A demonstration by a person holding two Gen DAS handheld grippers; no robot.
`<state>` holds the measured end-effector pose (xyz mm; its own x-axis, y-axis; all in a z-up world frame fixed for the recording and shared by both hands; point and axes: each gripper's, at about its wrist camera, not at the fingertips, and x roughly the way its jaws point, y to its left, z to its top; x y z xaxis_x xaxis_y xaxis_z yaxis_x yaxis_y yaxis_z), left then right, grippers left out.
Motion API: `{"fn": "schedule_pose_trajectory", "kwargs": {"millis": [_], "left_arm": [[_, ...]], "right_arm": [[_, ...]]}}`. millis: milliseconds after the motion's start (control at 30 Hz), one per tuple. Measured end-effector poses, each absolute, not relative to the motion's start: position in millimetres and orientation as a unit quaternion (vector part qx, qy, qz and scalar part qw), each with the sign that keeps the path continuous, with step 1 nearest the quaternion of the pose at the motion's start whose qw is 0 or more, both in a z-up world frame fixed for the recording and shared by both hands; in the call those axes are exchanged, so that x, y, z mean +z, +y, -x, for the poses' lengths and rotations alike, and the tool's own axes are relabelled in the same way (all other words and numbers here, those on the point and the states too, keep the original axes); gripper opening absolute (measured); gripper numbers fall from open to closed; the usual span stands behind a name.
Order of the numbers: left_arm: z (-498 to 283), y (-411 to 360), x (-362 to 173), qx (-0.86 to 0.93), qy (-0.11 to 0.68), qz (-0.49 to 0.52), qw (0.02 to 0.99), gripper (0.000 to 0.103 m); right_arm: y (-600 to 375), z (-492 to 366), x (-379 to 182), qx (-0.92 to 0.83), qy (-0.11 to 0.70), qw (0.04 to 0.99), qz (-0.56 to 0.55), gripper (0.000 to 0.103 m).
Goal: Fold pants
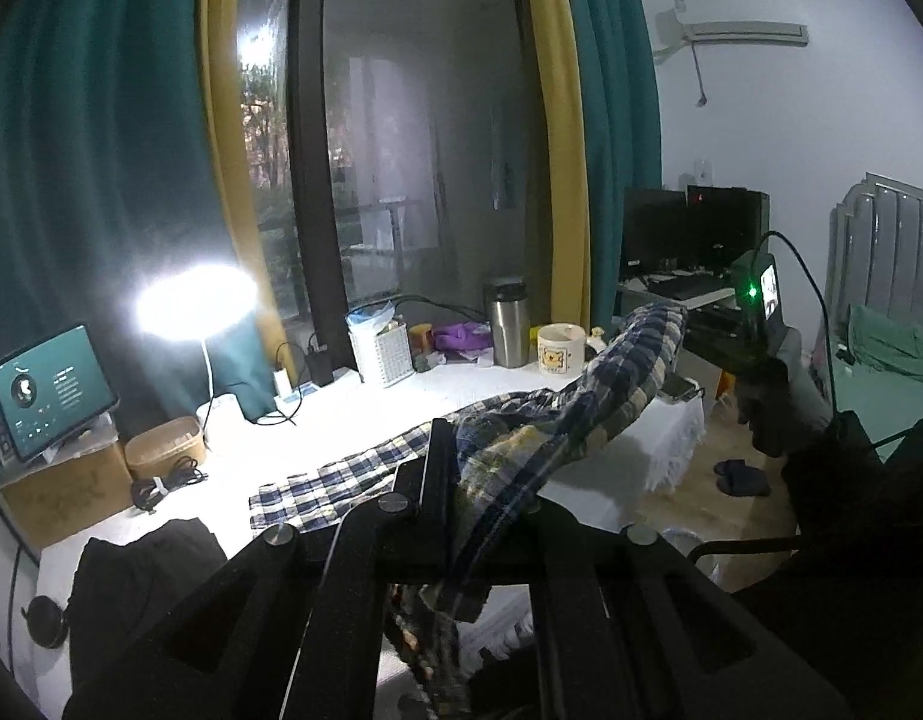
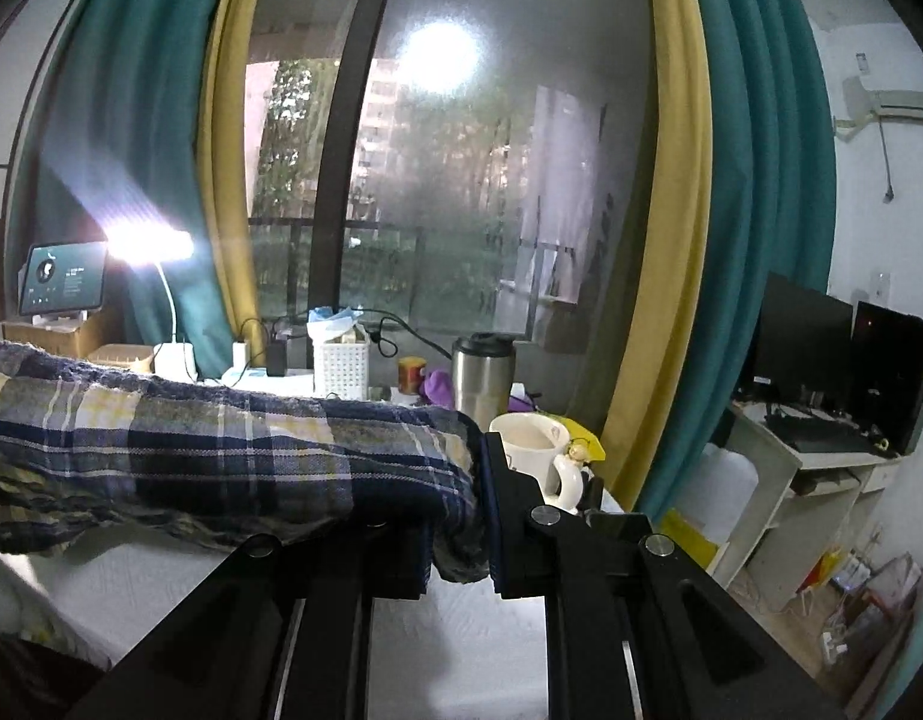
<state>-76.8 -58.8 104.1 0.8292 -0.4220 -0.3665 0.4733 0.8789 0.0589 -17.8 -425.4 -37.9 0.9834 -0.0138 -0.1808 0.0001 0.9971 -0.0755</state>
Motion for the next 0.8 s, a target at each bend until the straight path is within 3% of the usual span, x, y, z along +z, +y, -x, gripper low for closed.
{"fn": "schedule_pose_trajectory", "kwargs": {"millis": [800], "left_arm": [[-48.7, -26.3, 73.5, -0.171, 0.231, -0.098, 0.953, 0.004]], "right_arm": [[-400.6, -88.0, -38.7, 0.009, 0.15, 0.988, 0.038, 0.014]]}}
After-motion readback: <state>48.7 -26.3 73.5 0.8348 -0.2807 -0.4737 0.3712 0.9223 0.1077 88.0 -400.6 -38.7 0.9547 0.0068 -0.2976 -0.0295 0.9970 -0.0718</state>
